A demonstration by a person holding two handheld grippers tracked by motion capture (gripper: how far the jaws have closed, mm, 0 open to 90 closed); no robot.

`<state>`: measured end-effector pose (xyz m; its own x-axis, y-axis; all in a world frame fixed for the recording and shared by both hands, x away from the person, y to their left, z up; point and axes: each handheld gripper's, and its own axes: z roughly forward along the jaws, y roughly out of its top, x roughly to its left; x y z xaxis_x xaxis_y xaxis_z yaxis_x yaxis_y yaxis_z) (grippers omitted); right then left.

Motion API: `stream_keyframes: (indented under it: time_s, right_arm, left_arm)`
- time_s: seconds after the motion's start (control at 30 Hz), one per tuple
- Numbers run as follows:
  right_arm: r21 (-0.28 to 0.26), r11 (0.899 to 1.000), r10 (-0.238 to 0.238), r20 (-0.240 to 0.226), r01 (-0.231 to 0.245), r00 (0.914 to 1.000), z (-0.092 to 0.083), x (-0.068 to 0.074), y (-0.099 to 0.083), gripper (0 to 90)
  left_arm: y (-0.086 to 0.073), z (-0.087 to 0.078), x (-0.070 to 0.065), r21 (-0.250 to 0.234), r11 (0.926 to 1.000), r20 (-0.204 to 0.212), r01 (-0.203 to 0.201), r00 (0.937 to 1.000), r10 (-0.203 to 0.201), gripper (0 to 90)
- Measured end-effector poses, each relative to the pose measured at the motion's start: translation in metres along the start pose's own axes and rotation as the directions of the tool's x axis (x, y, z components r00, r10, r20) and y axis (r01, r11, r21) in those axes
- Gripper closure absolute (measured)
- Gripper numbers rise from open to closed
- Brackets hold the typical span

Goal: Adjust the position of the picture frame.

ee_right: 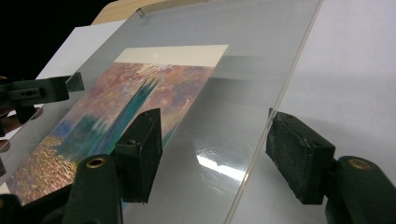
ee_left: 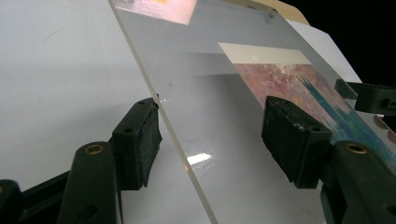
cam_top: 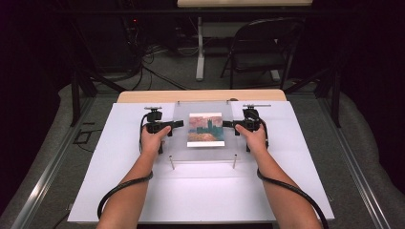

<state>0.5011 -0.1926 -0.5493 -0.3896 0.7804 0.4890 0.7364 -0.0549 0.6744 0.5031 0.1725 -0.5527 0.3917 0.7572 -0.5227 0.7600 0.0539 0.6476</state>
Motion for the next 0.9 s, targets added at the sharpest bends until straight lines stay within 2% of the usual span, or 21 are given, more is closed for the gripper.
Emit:
stream_keyframes:
  time_s: [0.2, 0.27, 0.4, 0.9]
  right_arm:
    - [0.007, 1.000, -0.018, 0.001, 0.018, 0.9998, -0.002, 0.002, 0.002, 35.9]
    - [-0.011, 1.000, -0.026, 0.000, 0.026, 0.9997, -0.002, 0.003, 0.002, 36.3]
    - [-0.007, 1.000, -0.023, 0.001, 0.023, 0.9997, -0.004, 0.005, 0.003, 36.6]
    - [-0.021, 0.997, -0.069, 0.002, 0.069, 0.9976, -0.012, 0.011, 0.007, 37.2]
  left_arm:
    - [0.002, -0.002, -0.001, -0.013, 0.9999, -0.003, -0.004, 1.0000, 0.004, 38.6]
    - [0.002, -0.004, -0.001, -0.017, 0.9998, 0.000, -0.005, 1.0000, 0.005, 39.0]
    - [0.003, -0.005, -0.002, -0.020, 0.9998, 0.001, -0.005, 1.0000, 0.005, 39.9]
    - [0.007, -0.014, -0.005, -0.039, 0.9991, 0.013, -0.019, 0.9997, 0.019, 43.9]
